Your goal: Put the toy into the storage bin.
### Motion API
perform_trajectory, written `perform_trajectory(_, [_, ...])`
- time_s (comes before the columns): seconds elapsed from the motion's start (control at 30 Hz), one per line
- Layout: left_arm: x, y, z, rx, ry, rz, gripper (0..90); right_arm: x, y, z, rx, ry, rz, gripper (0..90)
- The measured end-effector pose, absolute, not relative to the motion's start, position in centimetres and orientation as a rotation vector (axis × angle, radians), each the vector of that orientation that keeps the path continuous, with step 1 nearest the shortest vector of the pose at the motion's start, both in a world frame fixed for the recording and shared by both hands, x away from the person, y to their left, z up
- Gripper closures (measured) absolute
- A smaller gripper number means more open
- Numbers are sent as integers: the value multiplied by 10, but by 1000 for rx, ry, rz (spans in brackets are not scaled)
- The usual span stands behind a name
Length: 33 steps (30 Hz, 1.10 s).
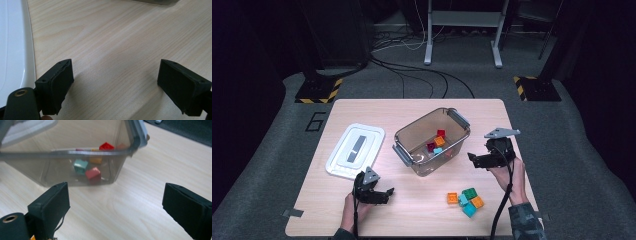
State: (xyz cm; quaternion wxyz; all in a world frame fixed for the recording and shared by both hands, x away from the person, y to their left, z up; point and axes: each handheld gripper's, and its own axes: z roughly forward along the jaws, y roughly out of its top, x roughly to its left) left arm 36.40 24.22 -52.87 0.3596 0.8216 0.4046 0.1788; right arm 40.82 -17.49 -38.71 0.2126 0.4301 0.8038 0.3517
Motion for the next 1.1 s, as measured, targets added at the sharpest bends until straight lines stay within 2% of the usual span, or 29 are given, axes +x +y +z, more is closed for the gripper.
perform_trajectory(0.47, [364, 242, -529, 2118, 1043, 461, 131, 380, -190, -428, 1278, 2231, 961, 57])
perform_trajectory(1.1, [364, 242, -529, 2115, 1043, 459, 130, 352, -189, -477, 1349, 2310, 884, 42])
